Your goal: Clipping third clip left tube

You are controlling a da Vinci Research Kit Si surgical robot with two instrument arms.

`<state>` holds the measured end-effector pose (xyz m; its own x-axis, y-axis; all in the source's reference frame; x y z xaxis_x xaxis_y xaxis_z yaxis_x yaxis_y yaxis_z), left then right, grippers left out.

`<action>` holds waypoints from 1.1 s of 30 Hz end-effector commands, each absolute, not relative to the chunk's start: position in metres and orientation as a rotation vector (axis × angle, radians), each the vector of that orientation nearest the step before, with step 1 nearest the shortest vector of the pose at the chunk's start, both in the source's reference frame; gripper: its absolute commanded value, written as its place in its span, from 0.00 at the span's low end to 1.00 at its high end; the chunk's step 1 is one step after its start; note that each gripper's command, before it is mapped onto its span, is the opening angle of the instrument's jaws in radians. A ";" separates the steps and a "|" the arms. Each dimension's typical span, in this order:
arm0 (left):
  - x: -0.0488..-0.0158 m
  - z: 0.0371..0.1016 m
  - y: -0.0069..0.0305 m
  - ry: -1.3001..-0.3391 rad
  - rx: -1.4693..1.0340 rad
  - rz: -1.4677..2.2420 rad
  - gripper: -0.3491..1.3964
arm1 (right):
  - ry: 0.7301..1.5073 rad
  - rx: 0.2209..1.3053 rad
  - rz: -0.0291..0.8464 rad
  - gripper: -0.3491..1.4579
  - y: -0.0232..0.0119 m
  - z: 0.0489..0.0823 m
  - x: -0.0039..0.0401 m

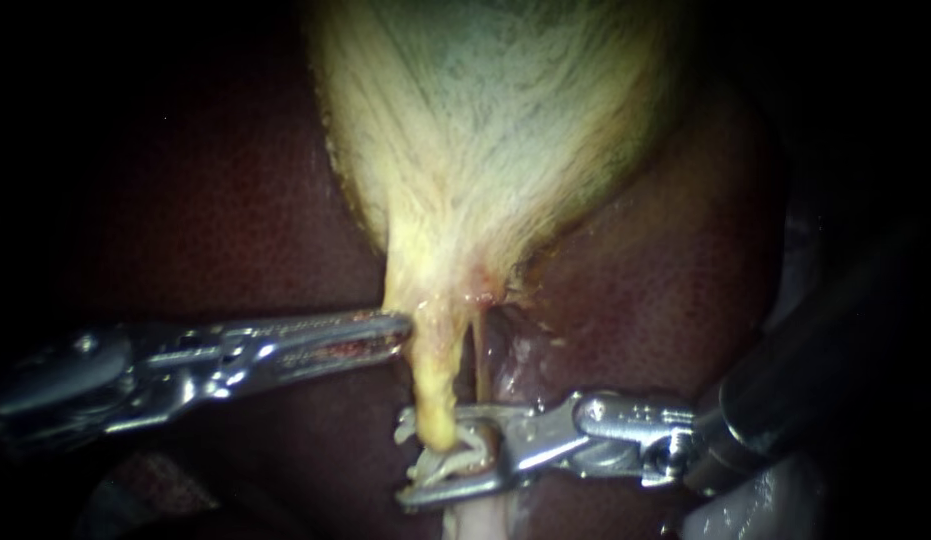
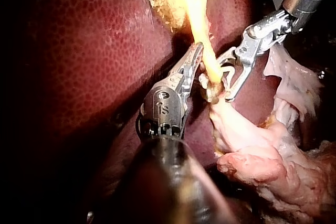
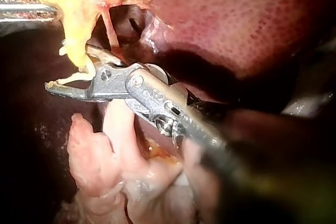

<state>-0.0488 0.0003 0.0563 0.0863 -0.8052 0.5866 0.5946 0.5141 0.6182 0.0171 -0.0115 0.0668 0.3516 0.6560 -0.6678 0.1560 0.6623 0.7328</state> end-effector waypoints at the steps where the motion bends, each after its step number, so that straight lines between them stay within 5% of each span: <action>1: -0.0488 0.0563 0.0002 -1.047 0.243 -1.059 0.00 | 1.199 0.804 0.384 0.48 -0.0109 0.0666 0.0171; 18: -0.0491 0.0565 0.0001 -1.048 0.243 -1.058 0.00 | 1.207 0.774 0.403 0.41 -0.0076 0.0658 0.0168; 26: -0.0491 0.0565 0.0001 -1.048 0.243 -1.058 0.00 | 1.207 0.776 0.402 0.00 -0.0072 0.0661 0.0156; 33: -0.0491 0.0565 0.0001 -1.048 0.243 -1.058 0.00 | 1.207 0.775 0.401 0.00 -0.0073 0.0665 0.0155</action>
